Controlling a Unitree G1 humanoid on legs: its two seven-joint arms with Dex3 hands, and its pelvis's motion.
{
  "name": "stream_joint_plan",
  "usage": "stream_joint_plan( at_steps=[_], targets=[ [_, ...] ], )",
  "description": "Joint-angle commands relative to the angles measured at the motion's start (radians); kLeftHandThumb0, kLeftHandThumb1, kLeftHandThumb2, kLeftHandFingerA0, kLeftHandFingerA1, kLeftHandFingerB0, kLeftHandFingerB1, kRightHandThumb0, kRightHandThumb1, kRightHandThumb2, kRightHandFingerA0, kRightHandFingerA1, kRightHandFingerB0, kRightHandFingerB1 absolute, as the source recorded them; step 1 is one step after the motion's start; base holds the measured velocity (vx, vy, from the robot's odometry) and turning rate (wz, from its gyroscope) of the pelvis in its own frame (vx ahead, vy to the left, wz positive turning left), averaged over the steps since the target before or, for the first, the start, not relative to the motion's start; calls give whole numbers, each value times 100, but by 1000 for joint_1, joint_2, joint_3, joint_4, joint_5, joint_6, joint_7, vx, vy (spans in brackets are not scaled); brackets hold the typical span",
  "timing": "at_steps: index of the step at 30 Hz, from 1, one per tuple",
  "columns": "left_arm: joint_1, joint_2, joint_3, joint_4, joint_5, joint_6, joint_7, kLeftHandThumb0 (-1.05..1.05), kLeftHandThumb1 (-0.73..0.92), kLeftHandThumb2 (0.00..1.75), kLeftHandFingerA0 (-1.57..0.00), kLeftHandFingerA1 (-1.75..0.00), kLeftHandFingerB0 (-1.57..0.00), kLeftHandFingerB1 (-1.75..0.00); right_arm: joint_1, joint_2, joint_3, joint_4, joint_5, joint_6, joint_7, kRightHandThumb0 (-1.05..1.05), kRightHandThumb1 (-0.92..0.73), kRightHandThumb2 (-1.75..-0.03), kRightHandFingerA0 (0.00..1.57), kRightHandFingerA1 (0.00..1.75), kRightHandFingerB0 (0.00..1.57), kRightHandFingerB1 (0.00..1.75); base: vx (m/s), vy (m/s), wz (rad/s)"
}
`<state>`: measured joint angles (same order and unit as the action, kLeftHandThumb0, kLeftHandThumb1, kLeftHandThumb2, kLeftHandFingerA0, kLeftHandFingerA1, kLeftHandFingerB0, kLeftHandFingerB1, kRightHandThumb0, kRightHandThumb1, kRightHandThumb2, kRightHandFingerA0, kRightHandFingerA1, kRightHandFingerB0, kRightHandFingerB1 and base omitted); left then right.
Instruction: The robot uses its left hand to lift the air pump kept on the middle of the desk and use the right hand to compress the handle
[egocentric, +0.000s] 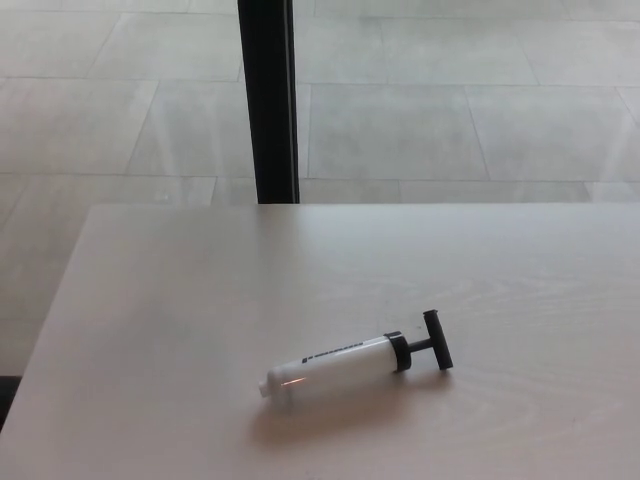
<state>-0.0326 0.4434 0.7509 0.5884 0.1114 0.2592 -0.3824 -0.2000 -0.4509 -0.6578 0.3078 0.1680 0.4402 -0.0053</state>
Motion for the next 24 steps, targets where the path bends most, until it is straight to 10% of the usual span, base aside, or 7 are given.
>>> stream_joint_plan(
  at_steps=[1,8,9,10,18,19,24],
  targets=[
    [209,132,592,576,-561,-194,68,-83,69,61,-12,-49,-17,-32,234,-263,-372,430,122,-287,23,-91,-92,-80,30,81,26,55,0,0,0],
    [226,133,578,612,-492,-182,70,-84,68,61,-19,-61,-20,-34,205,-236,-403,544,155,-359,-35,-94,-91,-79,39,95,28,58,0,0,0],
    [236,128,557,618,-465,-182,56,-84,69,61,-18,-55,-20,-33,200,-208,-405,541,162,-368,-35,-85,-77,-120,43,83,25,60,0,0,0],
    [240,126,541,623,-445,-183,60,-83,69,61,-22,-53,-22,-33,192,-188,-403,547,162,-376,-49,-89,-92,-77,43,91,23,54,0,0,0],
    [220,125,539,673,-444,-180,74,-81,72,63,-24,-53,-21,-36,151,-72,-410,654,187,-396,-75,-85,-92,-73,30,81,11,54,0,0,0],
    [222,123,540,673,-449,-182,64,-78,74,62,-23,-52,-19,-36,144,-60,-408,676,194,-388,-60,-85,-72,-112,39,79,18,58,0,0,0],
    [242,126,478,685,-406,-216,77,-78,59,95,-30,-58,-17,-47,167,-22,-341,726,157,-463,9,-91,-92,-71,40,79,14,54,0,0,0]
  ],
)
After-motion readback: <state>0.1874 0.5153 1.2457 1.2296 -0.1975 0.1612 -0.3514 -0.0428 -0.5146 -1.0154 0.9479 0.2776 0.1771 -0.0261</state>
